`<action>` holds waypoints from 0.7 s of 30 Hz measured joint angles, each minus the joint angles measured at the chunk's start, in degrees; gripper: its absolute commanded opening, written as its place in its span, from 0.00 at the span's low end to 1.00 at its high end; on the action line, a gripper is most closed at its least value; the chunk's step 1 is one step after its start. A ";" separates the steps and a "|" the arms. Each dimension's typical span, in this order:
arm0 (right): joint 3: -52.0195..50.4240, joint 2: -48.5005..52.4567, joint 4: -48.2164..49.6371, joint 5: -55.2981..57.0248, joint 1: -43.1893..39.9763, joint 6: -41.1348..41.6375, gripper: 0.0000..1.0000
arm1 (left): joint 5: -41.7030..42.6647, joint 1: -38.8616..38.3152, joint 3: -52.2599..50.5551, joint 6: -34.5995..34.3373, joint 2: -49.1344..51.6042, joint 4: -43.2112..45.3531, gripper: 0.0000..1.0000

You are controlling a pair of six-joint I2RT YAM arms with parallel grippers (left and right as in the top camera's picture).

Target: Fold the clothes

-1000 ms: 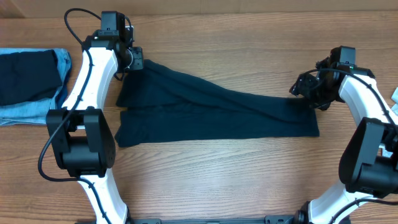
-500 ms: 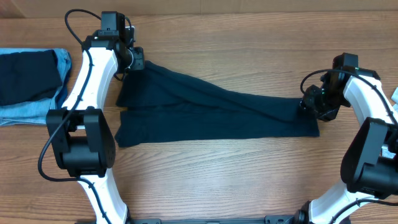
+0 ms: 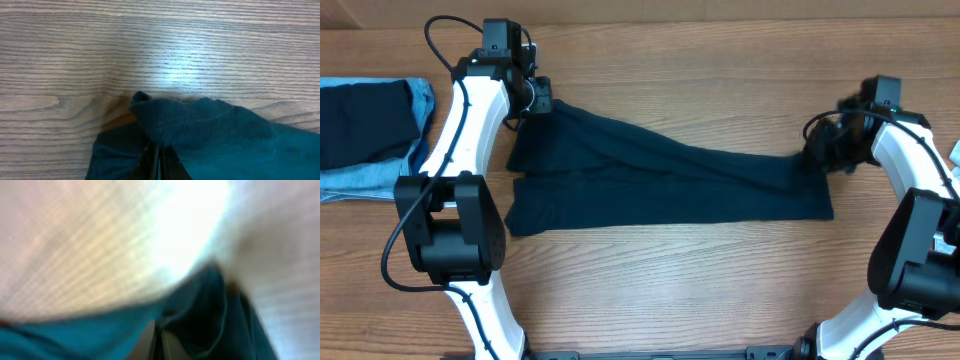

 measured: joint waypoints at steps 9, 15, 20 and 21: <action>0.02 0.00 16.52 1.38 0.00 0.20 0.05 | 0.00 0.00 0.00 -0.02 0.02 0.00 0.04; 0.02 0.00 22.01 3.80 0.00 0.20 0.06 | 0.00 0.00 0.00 0.00 0.02 0.04 0.04; 0.02 0.00 25.77 5.95 0.00 0.11 0.06 | 0.00 0.00 0.00 -0.02 0.02 0.04 0.04; 0.02 0.00 26.18 6.10 0.00 0.13 0.06 | 0.00 0.00 0.00 0.00 0.02 0.04 0.04</action>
